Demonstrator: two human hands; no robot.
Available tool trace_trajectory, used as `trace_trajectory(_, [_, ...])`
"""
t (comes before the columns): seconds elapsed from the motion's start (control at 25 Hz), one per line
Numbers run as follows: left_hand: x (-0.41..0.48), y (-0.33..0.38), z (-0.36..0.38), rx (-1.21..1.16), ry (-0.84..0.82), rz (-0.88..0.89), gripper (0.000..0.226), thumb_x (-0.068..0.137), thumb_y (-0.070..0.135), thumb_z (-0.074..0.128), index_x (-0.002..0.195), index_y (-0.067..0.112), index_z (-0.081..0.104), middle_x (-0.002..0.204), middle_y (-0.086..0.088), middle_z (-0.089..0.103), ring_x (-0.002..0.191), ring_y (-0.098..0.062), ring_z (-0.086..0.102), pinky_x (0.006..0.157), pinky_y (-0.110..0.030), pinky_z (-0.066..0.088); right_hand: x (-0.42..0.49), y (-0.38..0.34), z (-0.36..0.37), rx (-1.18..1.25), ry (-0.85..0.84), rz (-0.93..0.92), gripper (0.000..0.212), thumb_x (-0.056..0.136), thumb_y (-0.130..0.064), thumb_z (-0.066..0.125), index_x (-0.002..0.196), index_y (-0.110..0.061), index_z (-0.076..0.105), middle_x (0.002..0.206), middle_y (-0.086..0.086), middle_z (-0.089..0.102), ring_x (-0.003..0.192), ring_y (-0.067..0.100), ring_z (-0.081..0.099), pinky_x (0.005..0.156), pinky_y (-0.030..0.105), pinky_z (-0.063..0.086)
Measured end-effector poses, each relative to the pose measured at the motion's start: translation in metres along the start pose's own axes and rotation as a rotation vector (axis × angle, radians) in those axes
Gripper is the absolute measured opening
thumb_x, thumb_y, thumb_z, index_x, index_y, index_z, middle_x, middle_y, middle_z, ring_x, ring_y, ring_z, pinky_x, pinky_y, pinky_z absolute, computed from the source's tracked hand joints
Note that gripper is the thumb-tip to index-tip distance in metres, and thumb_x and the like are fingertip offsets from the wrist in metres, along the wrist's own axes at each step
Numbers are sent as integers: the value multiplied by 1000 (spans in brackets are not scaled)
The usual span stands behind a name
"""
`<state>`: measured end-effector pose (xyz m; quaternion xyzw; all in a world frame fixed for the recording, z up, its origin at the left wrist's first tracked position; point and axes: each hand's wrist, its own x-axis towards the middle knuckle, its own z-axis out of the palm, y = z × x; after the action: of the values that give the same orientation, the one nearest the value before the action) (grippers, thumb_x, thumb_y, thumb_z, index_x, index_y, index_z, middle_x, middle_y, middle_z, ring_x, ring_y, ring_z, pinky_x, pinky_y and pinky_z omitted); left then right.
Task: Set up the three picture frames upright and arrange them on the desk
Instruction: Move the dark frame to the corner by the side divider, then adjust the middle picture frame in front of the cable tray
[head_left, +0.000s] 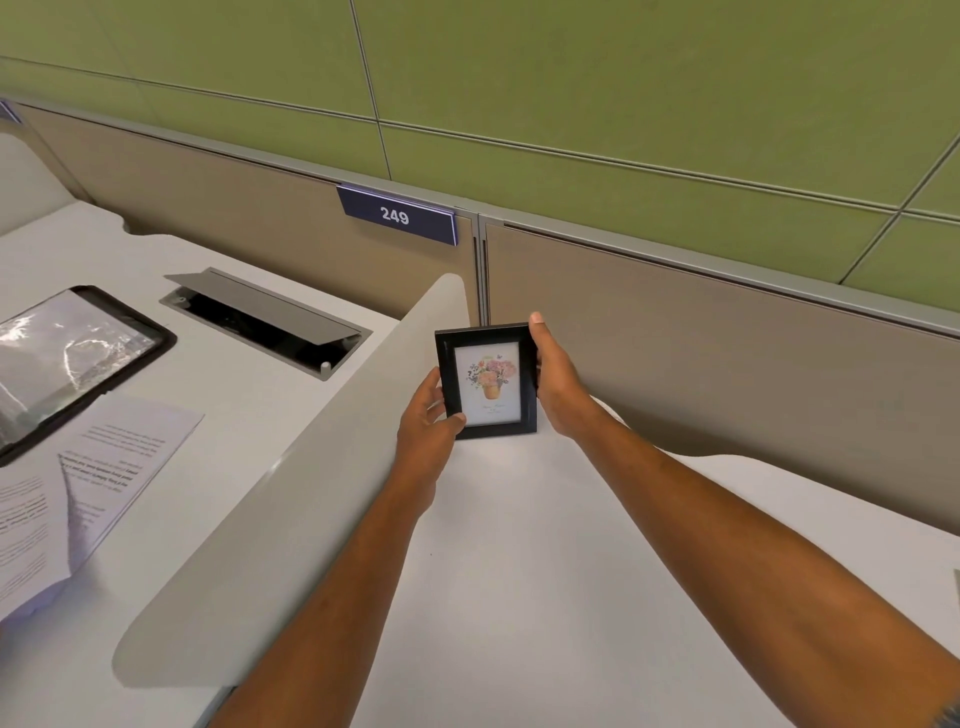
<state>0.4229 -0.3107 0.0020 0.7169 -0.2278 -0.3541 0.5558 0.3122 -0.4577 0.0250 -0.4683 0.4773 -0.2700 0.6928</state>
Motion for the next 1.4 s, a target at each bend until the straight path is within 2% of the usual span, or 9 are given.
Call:
trace_trajectory(0.32, [2, -6, -1, 8, -14, -4, 74, 103, 2, 64, 164, 35, 38, 162, 2, 51, 149, -19, 47, 106, -39, 51, 9, -1, 4, -47, -2, -6, 53, 105, -71, 39, 100, -29, 72, 97, -1, 81, 92, 19, 78, 74, 33, 58])
trace_trajectory(0.48, [-6, -11, -1, -5, 47, -50, 72, 103, 7, 67, 164, 32, 38, 166, 0, 47, 152, -23, 46, 113, -43, 48, 0, -6, 0, -104, -28, -40, 54, 107, -70, 33, 115, -26, 64, 99, -9, 74, 91, 10, 70, 70, 25, 49])
trace_trajectory(0.56, [-14, -13, -2, -49, 102, -87, 67, 103, 9, 67, 161, 30, 41, 163, -2, 50, 148, -25, 50, 118, -48, 49, -6, -3, -5, -134, -17, -50, 52, 107, -70, 34, 126, -26, 56, 104, -12, 68, 97, 9, 66, 85, 27, 47])
trace_trajectory(0.64, [-26, -13, -2, -82, 149, -120, 61, 103, 11, 65, 158, 28, 45, 157, -2, 55, 141, -26, 55, 114, -46, 51, -15, 3, -12, -169, -20, -39, 66, 103, -76, 36, 141, -25, 52, 130, -5, 67, 126, 21, 63, 106, 41, 45])
trace_trajectory(0.72, [-42, -12, 0, -80, 166, -138, 55, 103, 12, 64, 154, 27, 49, 146, -1, 61, 127, -24, 61, 104, -40, 53, -28, 9, -23, -193, 7, -21, 83, 99, -81, 38, 157, -23, 42, 161, 3, 52, 150, 31, 47, 121, 54, 37])
trace_trajectory(0.8, [-60, -14, 3, -80, 165, -155, 48, 100, 13, 64, 146, 26, 56, 130, -1, 67, 108, -19, 65, 91, -35, 55, -46, 17, -35, -205, 32, -9, 90, 96, -84, 38, 162, -22, 38, 168, 5, 43, 153, 32, 43, 125, 57, 34])
trace_trajectory(1.0, [-118, -14, 16, -67, 19, -249, 29, 96, 12, 68, 122, 26, 69, 113, -6, 77, 104, -22, 74, 88, -38, 60, -116, 46, -75, -191, 91, 31, 76, 101, -78, 40, 146, -19, 59, 144, 3, 63, 133, 26, 59, 118, 52, 44])
trace_trajectory(1.24, [-192, -16, 41, -28, -132, -268, 16, 102, 16, 63, 115, 19, 71, 107, -8, 80, 100, -26, 76, 87, -40, 58, -212, 62, -125, -194, 157, 50, 67, 105, -71, 41, 132, -16, 68, 132, 4, 72, 122, 24, 68, 108, 49, 52])
trace_trajectory(1.4, [-248, -27, 62, 35, -278, -300, 16, 100, 23, 66, 112, 15, 74, 107, -9, 82, 96, -26, 76, 84, -38, 55, -286, 73, -162, -148, 172, 21, 52, 104, -64, 55, 120, -19, 74, 117, 0, 79, 111, 18, 74, 98, 43, 57])
